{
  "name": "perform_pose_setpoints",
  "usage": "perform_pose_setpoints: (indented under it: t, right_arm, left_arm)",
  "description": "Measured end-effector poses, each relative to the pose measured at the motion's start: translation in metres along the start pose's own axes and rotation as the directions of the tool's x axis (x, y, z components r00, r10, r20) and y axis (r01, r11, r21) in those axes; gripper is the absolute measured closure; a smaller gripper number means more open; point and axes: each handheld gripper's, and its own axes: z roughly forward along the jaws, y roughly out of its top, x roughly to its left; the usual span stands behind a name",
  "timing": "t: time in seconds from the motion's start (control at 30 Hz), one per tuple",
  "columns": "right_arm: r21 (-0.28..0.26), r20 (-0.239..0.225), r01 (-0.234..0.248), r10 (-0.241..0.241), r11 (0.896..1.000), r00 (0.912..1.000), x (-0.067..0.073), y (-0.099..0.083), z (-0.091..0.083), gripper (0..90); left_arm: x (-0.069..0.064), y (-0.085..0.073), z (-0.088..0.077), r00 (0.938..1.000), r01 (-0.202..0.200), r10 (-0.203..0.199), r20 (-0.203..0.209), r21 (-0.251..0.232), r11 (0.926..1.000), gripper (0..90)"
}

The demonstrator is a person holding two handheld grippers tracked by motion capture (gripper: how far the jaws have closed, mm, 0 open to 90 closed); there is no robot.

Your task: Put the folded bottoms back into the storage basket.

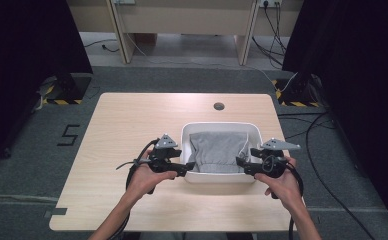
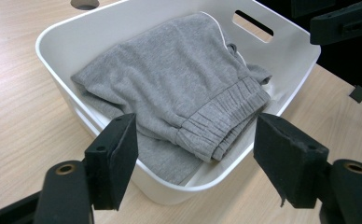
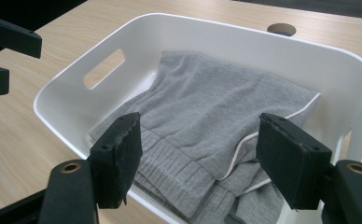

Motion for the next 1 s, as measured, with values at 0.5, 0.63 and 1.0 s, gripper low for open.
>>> perform_pose_setpoints:
  t: [0.5, 0.63, 1.0]
  right_arm:
    - [-0.025, 0.005, 0.027, -0.027, 0.999, 0.9996, 0.013, -0.01, -0.009, 31.6]
    - [-0.029, 0.012, 0.037, -0.037, 0.999, 0.9993, 0.018, -0.014, -0.013, 31.3]
    - [-0.033, 0.008, 0.042, -0.041, 0.999, 0.9991, 0.023, -0.026, -0.021, 31.3]
  left_arm:
    - [-0.004, -0.018, -0.014, 0.9998, -0.009, 0.009, -0.019, -0.02, 0.9998, 28.7]
    - [-0.004, -0.025, -0.017, 0.9998, -0.008, 0.008, -0.019, -0.022, 0.9997, 28.5]
    - [-0.003, -0.041, -0.027, 0.9998, -0.01, 0.009, -0.018, -0.038, 0.9992, 28.2]
